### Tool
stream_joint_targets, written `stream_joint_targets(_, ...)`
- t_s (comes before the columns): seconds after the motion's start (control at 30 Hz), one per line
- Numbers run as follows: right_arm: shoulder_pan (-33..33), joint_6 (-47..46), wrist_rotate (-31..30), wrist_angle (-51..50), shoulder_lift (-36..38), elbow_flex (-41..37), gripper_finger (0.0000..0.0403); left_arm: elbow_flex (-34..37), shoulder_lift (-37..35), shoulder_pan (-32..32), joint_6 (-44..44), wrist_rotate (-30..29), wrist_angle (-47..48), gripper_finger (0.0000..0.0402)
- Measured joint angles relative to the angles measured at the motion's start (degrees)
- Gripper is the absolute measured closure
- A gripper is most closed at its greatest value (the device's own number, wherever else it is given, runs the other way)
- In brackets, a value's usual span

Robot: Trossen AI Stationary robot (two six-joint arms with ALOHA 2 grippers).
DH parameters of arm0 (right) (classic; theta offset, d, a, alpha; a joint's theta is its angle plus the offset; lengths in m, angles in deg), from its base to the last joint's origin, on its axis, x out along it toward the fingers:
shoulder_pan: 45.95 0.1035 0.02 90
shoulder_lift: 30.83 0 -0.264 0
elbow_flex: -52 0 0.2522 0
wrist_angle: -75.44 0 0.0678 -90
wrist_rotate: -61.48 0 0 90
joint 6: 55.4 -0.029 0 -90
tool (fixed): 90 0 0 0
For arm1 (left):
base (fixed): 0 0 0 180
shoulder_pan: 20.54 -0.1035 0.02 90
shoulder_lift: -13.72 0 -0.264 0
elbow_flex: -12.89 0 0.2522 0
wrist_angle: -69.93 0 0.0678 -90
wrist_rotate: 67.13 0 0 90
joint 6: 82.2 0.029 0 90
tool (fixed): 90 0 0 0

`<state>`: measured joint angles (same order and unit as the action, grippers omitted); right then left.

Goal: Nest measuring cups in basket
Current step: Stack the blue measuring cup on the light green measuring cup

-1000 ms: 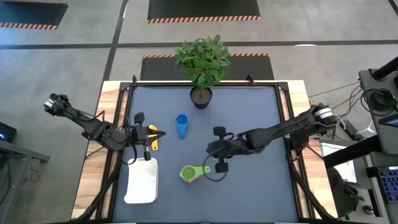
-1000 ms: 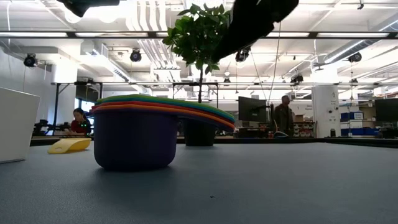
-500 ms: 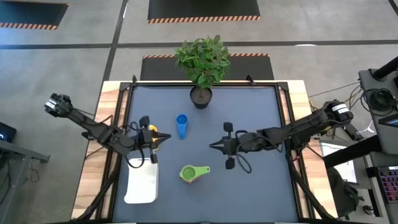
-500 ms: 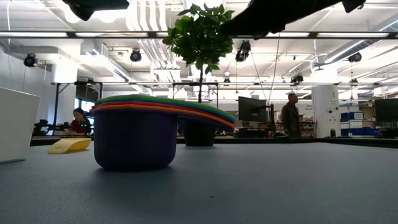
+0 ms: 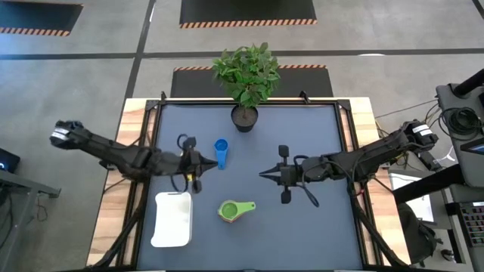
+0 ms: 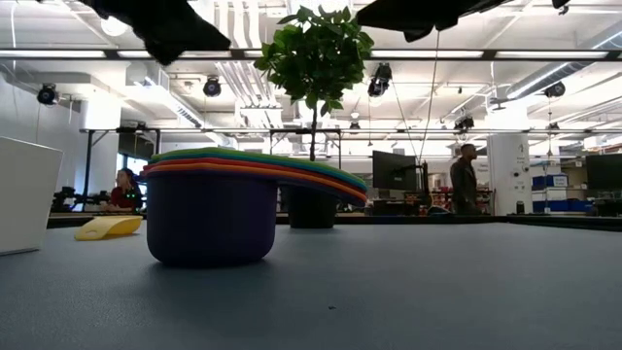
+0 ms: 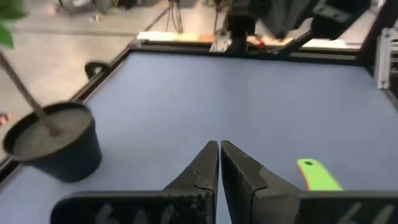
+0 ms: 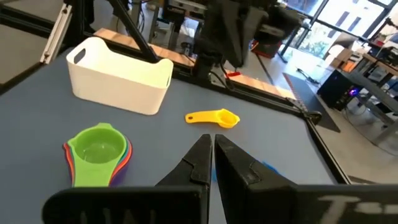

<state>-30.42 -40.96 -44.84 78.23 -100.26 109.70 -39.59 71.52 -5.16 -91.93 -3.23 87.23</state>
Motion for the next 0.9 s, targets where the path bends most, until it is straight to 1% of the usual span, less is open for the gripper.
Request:
stream_joint_targets(0.2, 0.0, 0.15, -0.07, -1.55, 0.02, -0.02, 0.0394, 0.0, 2.31, -10.0, -0.66, 4.3, 4.07, 0.0402)
stream_joint_targets(0.4, 0.0, 0.57, -0.21, -1.71, 0.02, -0.02, 0.0394, 0.0, 8.53, -20.4, -1.04, 16.31, 4.43, 0.0402)
stream_joint_targets(0.5, 0.0, 0.67, -0.22, -1.72, 0.02, -0.02, 0.0394, 0.0, 12.35, -25.04, 0.61, 20.18, 4.41, 0.0402)
stream_joint_targets(0.67, -0.01, 0.78, -0.22, -1.7, 0.02, -0.02, 0.0394, 0.0, 18.38, -30.08, 5.15, 21.12, 4.01, 0.0401)
stream_joint_targets(0.73, -0.02, 0.78, -0.22, -1.72, 0.02, -0.02, 0.0394, 0.0, 20.22, -31.36, 6.16, 21.15, 3.6, 0.0394)
stream_joint_targets(0.8, 0.0, 0.78, -0.22, -1.72, 0.02, -0.02, 0.0394, 0.0, 21.57, -32.37, 6.91, 21.27, 3.39, 0.038)
stream_joint_targets(0.9, -0.02, 0.78, -0.21, -1.72, 0.02, -0.02, 0.0394, 0.0, 23.05, -33.39, 7.66, 21.36, 3.14, 0.0349)
